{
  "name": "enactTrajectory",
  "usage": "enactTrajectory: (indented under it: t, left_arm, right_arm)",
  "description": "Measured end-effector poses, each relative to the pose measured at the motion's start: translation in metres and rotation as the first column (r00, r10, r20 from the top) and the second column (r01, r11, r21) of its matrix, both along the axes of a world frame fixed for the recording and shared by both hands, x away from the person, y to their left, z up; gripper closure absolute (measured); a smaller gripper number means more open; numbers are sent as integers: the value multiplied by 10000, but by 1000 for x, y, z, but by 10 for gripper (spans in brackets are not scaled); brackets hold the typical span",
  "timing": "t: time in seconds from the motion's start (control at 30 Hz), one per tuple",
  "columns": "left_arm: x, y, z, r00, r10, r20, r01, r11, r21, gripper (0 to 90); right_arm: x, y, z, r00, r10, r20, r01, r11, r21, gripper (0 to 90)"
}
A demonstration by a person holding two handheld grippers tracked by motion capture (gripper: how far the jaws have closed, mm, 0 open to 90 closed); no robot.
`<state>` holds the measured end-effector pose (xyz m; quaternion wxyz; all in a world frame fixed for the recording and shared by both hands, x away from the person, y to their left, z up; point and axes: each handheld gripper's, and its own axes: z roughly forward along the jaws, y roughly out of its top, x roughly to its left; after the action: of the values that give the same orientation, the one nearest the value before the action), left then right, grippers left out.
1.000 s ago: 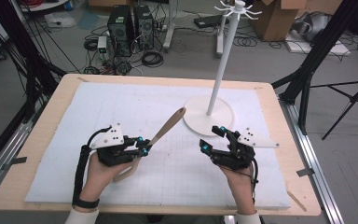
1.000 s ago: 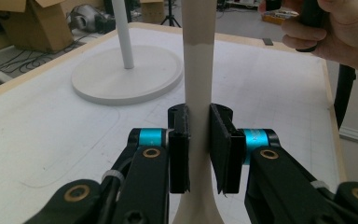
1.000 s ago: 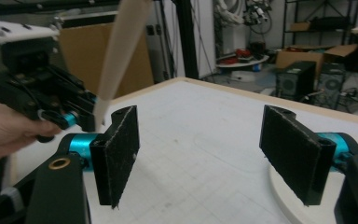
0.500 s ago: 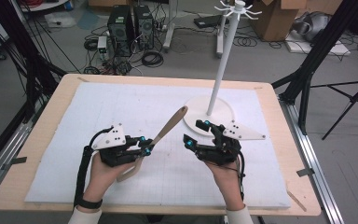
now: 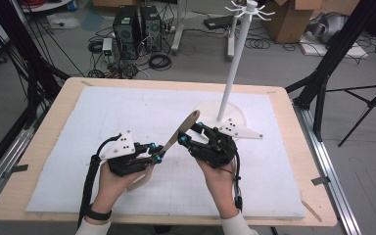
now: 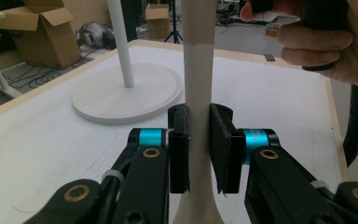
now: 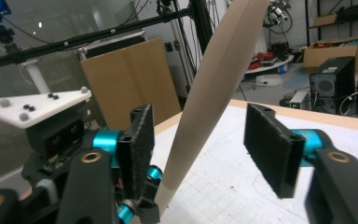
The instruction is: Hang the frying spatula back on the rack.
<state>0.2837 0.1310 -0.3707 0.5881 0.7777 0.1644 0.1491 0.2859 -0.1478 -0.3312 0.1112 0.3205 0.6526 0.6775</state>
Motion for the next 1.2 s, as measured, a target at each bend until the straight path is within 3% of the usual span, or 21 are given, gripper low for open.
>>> enactTrajectory:
  t: [0.13, 0.2, 0.33, 0.47, 0.67, 0.83, 0.93, 1.07, 1.2]
  left_arm:
    - [-1, -2, 0, 9998, 70, 172, -70, 10000, 37, 777]
    - [-2, -3, 0, 9998, 63, 199, -64, 10000, 50, 777]
    - [-2, -5, -1, 9996, 71, 257, -75, 9999, 149, 777]
    - [-1, -8, -2, 9994, 61, 329, -71, 9995, 317, 775]
    - [1, -9, -2, 9995, -218, 208, 215, 9996, 178, 766]
    - [-1, -7, 2, 9983, -504, 279, 500, 9986, 150, 710]
    - [-1, -2, 6, 9971, -697, 303, 697, 9976, 8, 667]
    - [0, 3, 12, 9872, -1587, 140, 1591, 9864, -402, 603]
    - [3, 0, 16, 9650, -2620, -115, 2602, 9618, -847, 535]
  right_arm:
    - [2, 3, 0, 9997, -109, -201, 111, 9999, 106, 514]
    - [2, 4, 0, 9998, -104, -196, 107, 9998, 173, 590]
    - [2, 2, 0, 9992, 189, -343, -176, 9990, 399, 685]
    - [3, 2, -1, 9972, 573, -486, -540, 9964, 661, 718]
    - [4, 2, 0, 9960, 834, -329, -805, 9935, 800, 728]
    - [5, -2, 4, 9897, 1421, -197, -1404, 9876, 703, 730]
    - [6, -5, 8, 9786, 2050, 168, -2056, 9770, 574, 732]
    - [7, -7, 16, 9555, 2919, 436, -2933, 9555, 316, 735]
    - [7, -7, 22, 9251, 3728, 714, -3738, 9275, -4, 736]
